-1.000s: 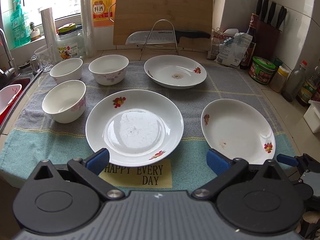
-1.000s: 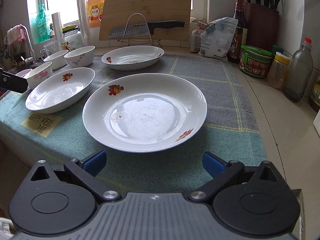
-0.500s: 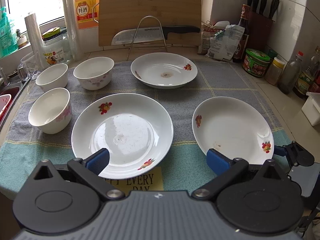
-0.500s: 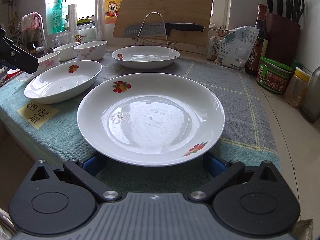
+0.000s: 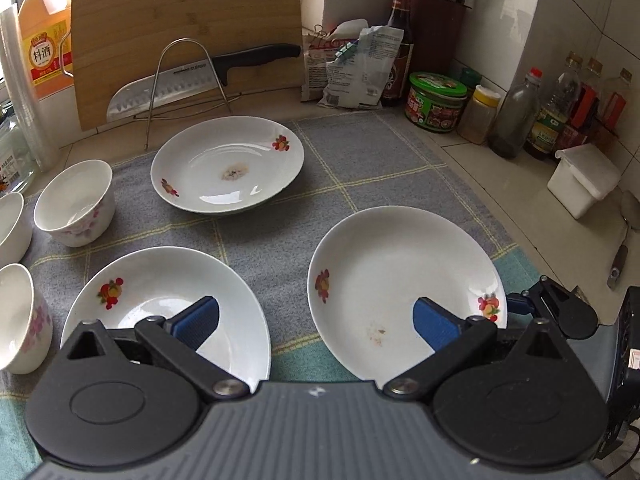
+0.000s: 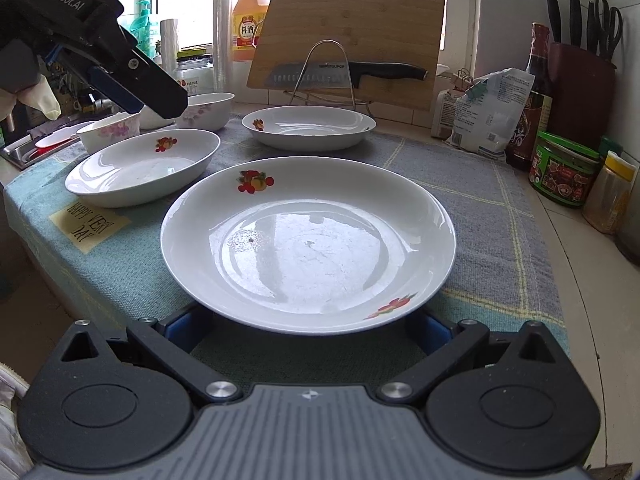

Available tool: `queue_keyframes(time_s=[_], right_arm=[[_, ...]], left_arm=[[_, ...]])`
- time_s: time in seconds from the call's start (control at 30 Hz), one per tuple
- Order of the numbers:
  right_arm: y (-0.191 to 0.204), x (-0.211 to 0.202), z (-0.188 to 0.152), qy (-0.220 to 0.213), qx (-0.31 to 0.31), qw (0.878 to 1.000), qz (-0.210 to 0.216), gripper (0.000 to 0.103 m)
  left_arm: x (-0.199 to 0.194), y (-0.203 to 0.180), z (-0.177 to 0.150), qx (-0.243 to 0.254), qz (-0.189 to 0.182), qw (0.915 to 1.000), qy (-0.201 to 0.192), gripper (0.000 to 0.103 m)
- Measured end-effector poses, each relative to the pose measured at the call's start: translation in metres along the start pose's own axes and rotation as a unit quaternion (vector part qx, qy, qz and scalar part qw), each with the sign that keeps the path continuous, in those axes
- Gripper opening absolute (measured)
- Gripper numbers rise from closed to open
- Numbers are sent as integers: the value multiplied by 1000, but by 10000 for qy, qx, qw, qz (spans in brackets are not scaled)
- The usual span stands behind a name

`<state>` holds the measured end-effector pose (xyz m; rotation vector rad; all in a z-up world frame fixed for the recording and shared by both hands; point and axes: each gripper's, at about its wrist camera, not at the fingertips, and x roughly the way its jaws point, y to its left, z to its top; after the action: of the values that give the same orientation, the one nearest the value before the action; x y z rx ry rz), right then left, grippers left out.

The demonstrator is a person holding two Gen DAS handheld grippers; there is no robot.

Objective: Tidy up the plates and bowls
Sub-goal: 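Grasp the rim of the white oval dish with the left tool, then lift the held oval dish off the mat with the left tool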

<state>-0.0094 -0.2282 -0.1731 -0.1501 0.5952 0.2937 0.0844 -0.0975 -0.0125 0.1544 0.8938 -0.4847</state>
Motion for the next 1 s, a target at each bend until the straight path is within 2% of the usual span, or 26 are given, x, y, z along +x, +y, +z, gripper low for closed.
queue_keyframes(time_s=[0.23,0.53,0.83,1.0], right_arm=[[3,1,2,96,108,9998,-130,103],[9,0,4,248,279,9986,-383,103],[9,2,6,295,285,9985,-371,103],[7,2,7,309,254,9987,-328,103]], left_arm=[[40,6,27,740,-783,9936,342,102],[89,0,51,1491,-1494,9732,907,102],[127,-7,59,1395,-2029,9549,1656,102],[135,-6,58,1162,-2210,9500,1873,102]])
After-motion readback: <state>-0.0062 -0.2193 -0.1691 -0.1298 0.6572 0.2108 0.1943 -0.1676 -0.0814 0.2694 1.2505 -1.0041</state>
